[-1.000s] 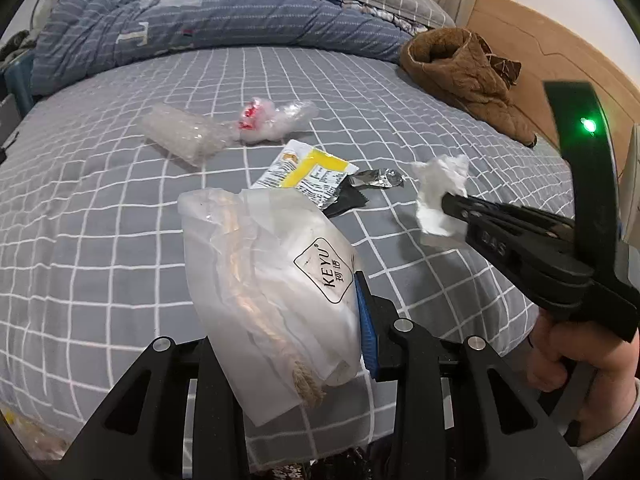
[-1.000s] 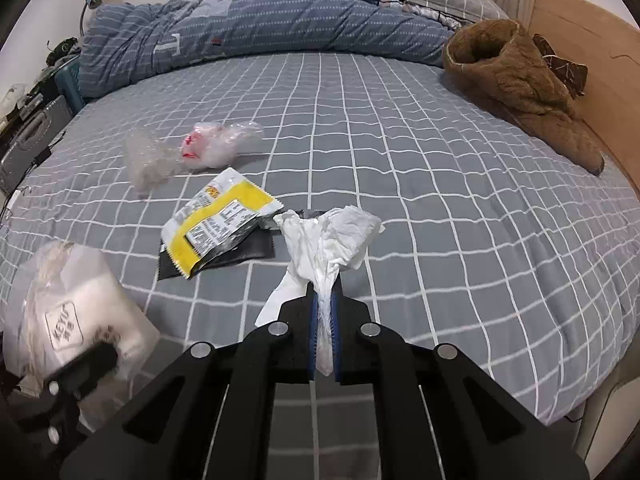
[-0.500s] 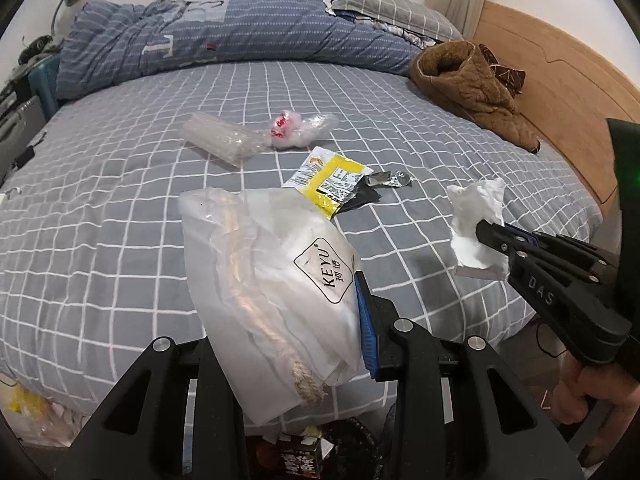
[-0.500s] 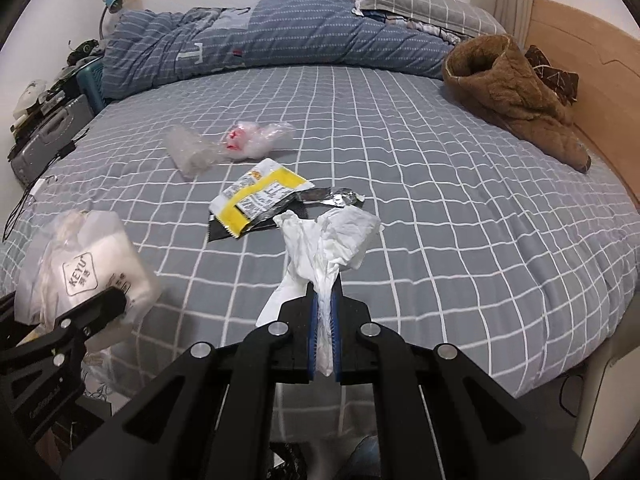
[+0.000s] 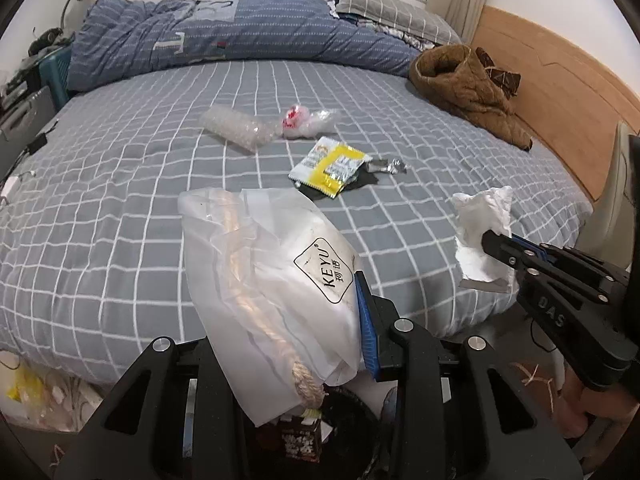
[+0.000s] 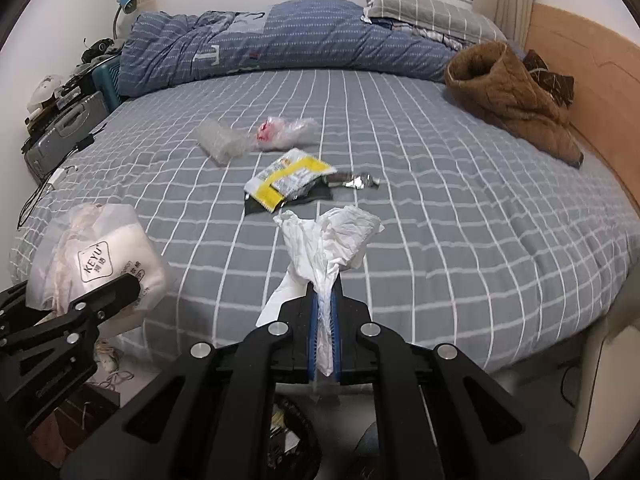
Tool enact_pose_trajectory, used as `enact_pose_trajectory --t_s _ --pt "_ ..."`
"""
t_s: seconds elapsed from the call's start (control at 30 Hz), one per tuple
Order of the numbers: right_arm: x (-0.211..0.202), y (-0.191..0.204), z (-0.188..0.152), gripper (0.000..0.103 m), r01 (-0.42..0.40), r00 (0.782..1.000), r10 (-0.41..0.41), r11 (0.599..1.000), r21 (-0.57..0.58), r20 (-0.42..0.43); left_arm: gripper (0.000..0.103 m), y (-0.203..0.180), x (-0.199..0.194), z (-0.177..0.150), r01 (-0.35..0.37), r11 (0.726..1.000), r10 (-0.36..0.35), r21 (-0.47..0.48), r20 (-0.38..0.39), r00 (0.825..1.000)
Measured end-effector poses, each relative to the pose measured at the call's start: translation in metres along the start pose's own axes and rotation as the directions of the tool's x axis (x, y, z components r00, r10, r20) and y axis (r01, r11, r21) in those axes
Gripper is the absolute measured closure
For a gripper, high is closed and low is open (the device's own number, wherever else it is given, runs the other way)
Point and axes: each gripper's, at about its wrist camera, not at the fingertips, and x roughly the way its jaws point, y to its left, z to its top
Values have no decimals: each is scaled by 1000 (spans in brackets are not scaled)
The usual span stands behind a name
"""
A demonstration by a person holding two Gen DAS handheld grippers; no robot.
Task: Collect trash
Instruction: 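Carry the white bag and tissue down toward the black bin with both tools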
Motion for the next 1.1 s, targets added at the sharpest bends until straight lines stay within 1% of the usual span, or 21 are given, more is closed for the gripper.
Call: enact_pose_trajectory --t_s 0.37,0.47,0.77,0.9,1.1 --pt "-21 19 -37 98 -10 999 10 1000 -5 -41 70 3 -14 -28 -15 1000 15 13 -29 999" --pt "-26 27 -49 98 -13 998 12 1000 -17 -55 70 8 -19 -39 -6 1000 6 -5 -46 999" --pt "-37 40 -80 98 -43 995 40 999 -25 -96 70 20 -31 -70 -17 999 13 -47 -86 996" --pt "-38 42 -92 98 -83 988 83 997 1 -128 70 21 -33 -84 -22 998 17 -51 -109 994" --pt "-39 49 -108 98 -77 986 74 997 -13 -151 70 22 -35 -102 -25 998 16 -63 -147 989"
